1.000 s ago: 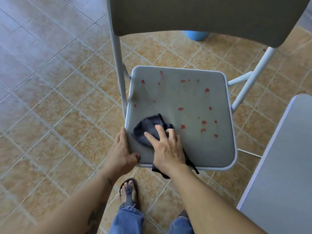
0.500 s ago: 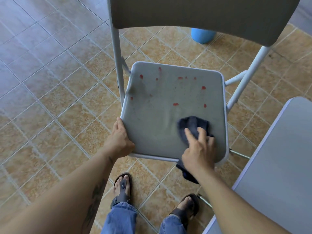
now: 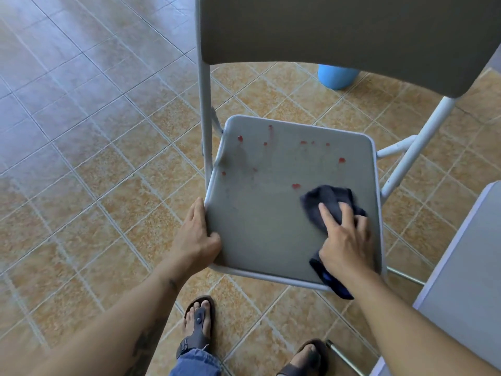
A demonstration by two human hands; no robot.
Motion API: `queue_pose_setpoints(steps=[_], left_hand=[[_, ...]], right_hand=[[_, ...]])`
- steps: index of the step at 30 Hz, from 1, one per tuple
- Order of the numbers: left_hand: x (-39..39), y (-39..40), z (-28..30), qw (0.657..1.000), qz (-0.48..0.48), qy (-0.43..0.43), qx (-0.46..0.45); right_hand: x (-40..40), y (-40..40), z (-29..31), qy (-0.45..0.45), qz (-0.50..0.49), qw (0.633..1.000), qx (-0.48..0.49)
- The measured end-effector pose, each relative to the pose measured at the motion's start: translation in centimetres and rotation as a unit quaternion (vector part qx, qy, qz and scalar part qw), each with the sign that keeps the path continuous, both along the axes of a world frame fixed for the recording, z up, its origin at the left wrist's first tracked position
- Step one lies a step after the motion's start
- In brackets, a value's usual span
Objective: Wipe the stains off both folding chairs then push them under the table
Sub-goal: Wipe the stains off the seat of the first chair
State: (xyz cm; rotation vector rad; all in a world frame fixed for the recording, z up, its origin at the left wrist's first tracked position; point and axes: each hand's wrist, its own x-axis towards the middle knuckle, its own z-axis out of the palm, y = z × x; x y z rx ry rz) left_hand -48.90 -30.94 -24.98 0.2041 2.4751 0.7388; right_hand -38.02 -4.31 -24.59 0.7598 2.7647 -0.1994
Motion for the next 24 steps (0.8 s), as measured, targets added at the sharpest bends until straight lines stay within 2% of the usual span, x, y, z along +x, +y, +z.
queue_pose_setpoints(steps=[3, 5, 8, 11, 16, 18, 22, 24], left_hand=[[-0.2, 1.1, -0.8, 0.997, 0.015, 0.074, 0.003], [0.1, 1.6, -1.7, 0.996, 0.03, 0.088, 0.004], [1.1, 1.7, -2.8, 0.99, 0.072, 0.119, 0.002], [1.5, 1.5, -3.9, 0.986, 0.096, 0.137, 0.0], [1.2, 1.4, -4.8, 0.984, 0.121, 0.131, -0.001], [1.2, 1.3, -4.8, 0.984, 0.118, 0.131, -0.006], [1.2, 1.3, -4.7, 0.985, 0.11, 0.128, -0.012], [1.1, 1.3, -4.7, 0.985, 0.11, 0.13, -0.011]], right_hand=[[-0.3, -1.0, 0.1, 0.018, -0.028, 0.999, -0.027], [-0.7, -3.5, 0.2, 0.048, 0.029, 0.997, -0.061], [-2.1, -8.9, -0.1, 0.062, 0.17, 0.98, -0.08], [-5.4, -12.2, -0.7, 0.049, 0.206, 0.975, -0.066], [-10.9, -11.0, -1.5, 0.012, 0.292, 0.956, -0.035], [-13.1, -10.0, -1.8, 0.004, 0.277, 0.961, -0.008], [-16.6, -7.5, -2.0, -0.012, 0.136, 0.991, 0.018], [-16.8, -6.7, -1.9, -0.03, 0.11, 0.993, 0.017]])
